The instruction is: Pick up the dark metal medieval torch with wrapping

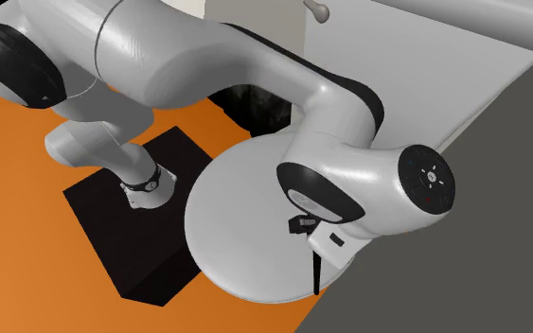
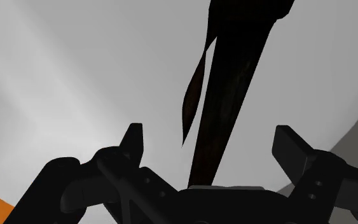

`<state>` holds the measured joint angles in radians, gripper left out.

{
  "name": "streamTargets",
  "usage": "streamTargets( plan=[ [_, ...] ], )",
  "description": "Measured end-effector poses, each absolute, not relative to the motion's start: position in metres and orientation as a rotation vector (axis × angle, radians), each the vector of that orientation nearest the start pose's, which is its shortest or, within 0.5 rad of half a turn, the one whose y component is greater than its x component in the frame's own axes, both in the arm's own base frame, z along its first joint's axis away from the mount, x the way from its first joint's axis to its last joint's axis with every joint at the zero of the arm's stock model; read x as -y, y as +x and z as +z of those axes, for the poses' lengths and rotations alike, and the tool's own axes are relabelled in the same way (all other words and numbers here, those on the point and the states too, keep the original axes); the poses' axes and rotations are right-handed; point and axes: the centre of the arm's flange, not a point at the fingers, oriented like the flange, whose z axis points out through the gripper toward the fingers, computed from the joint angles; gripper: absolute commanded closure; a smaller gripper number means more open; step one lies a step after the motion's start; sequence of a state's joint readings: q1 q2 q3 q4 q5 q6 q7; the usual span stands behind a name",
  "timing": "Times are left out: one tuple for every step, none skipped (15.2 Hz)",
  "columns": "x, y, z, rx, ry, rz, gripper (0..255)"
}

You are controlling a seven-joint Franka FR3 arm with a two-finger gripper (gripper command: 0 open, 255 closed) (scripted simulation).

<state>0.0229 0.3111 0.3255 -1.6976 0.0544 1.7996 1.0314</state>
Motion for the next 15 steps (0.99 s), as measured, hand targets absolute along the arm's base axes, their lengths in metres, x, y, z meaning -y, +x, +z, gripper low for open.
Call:
streamTargets(
  plan=[
    [-0.201, 0.588, 0.402, -1.081, -2.932, 0.385, 0],
    [-0.202, 0.588, 0.396, -1.081, -2.932, 0.385, 0],
    [-0.202, 0.587, 0.39, -1.082, -2.932, 0.385, 0],
    [-0.202, 0.587, 0.385, -1.082, -2.932, 0.385, 0],
    [-0.201, 0.587, 0.384, -1.082, -2.932, 0.385, 255],
    [-0.201, 0.588, 0.383, -1.082, -2.931, 0.385, 255],
    [-0.201, 0.588, 0.383, -1.082, -2.931, 0.385, 255],
    [-0.201, 0.588, 0.382, -1.082, -2.931, 0.385, 255],
    [-0.201, 0.588, 0.382, -1.082, -2.931, 0.385, 255],
    [-0.201, 0.588, 0.382, -1.082, -2.931, 0.385, 255],
    [-0.201, 0.588, 0.382, -1.082, -2.931, 0.385, 255],
    [-0.201, 0.588, 0.382, -1.082, -2.931, 0.385, 255],
    [-0.201, 0.588, 0.382, -1.082, -2.931, 0.384, 255],
    [-0.201, 0.588, 0.382, -1.082, -2.931, 0.385, 255],
    [-0.201, 0.588, 0.382, -1.082, -2.931, 0.384, 255]
  ],
)
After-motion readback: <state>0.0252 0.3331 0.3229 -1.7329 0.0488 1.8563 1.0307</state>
